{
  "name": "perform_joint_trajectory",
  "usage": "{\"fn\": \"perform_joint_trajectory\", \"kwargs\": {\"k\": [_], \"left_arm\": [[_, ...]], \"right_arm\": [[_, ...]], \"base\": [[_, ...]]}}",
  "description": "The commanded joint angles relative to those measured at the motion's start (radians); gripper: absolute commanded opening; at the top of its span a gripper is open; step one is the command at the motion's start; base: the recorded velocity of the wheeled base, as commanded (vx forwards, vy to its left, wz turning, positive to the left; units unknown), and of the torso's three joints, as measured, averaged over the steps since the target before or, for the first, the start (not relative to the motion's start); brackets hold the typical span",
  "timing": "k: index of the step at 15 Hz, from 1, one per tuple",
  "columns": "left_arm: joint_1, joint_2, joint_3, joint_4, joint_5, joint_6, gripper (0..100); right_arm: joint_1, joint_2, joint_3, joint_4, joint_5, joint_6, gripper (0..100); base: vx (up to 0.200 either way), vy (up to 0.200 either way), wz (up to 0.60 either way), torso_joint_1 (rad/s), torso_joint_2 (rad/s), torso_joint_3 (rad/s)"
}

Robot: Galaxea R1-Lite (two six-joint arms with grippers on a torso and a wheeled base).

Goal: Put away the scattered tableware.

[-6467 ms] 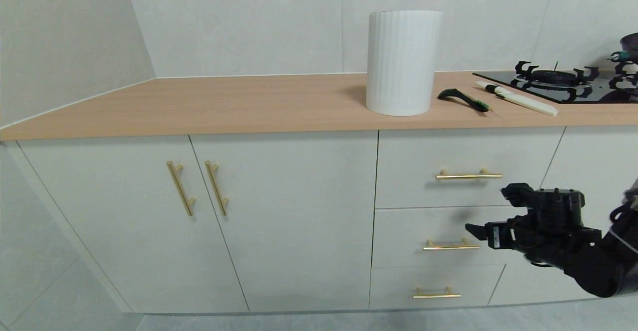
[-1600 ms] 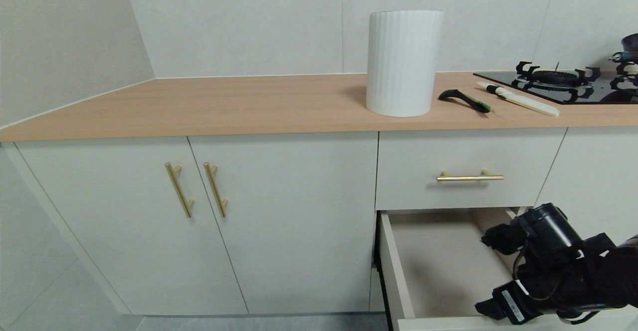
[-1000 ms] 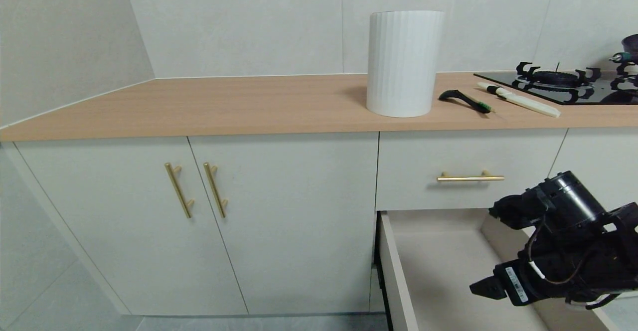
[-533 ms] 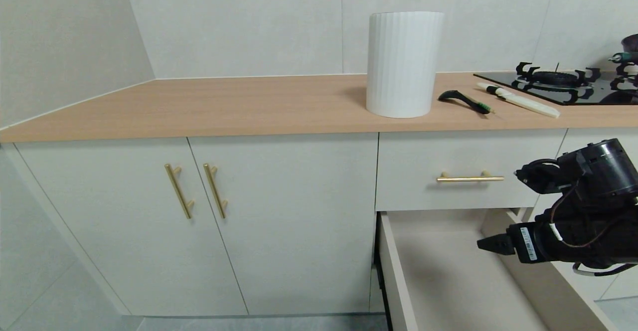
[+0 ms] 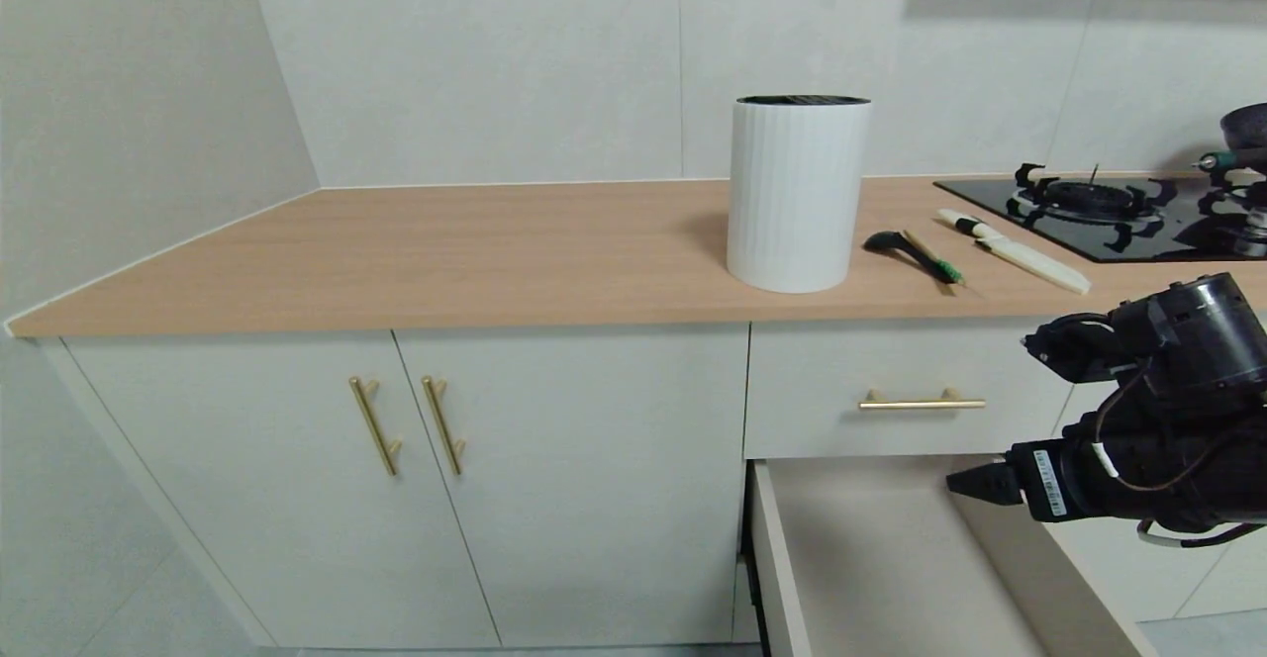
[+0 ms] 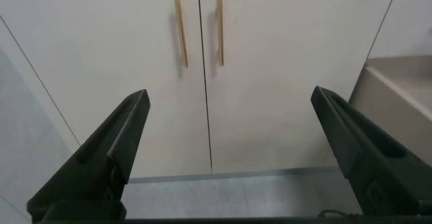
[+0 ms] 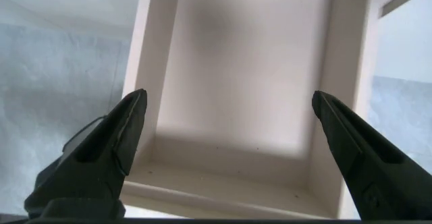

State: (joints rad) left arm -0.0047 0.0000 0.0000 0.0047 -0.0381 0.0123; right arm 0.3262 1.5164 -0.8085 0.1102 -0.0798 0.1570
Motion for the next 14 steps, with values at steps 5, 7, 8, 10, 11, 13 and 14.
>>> {"fn": "perform_joint_trajectory", "kwargs": {"k": [5,7,8,10,11,13,14], "left_arm": [[0.0,0.0,0.0,0.0,0.0,0.0,100],[0.0,0.0,0.0,0.0,0.0,0.0,100],[0.0,0.0,0.0,0.0,0.0,0.0,100],[0.0,0.0,0.0,0.0,0.0,0.0,100],[0.0,0.0,0.0,0.0,0.0,0.0,100],[0.0,0.0,0.0,0.0,0.0,0.0,100],[0.0,0.0,0.0,0.0,0.0,0.0,100]], "right_arm": [[0.001,0.004,0.0,-0.001,-0.002,-0.001,100],[0.001,0.005,0.002,-0.001,0.0,-0.001,100],[0.001,0.005,0.002,-0.001,0.0,-0.001,100],[0.001,0.005,0.0,-0.009,-0.002,-0.001,100],[0.001,0.004,0.0,-0.043,-0.002,-0.001,100],[-0.001,0.013,-0.031,-0.152,0.0,-0.01,100],[-0.01,0.048,-0.1,-0.162,-0.005,-0.011,100]], "base": [[0.0,0.0,0.0,0.181,-0.48,-0.289],[0.0,0.0,0.0,0.202,-0.49,-0.281],[0.0,0.0,0.0,0.212,-0.5,-0.281],[0.0,0.0,0.0,0.193,-0.45,-0.256],[0.0,0.0,0.0,0.105,-0.22,-0.115],[0.0,0.0,0.0,0.049,-0.11,-0.054],[0.0,0.0,0.0,0.0,0.0,0.0]]}}
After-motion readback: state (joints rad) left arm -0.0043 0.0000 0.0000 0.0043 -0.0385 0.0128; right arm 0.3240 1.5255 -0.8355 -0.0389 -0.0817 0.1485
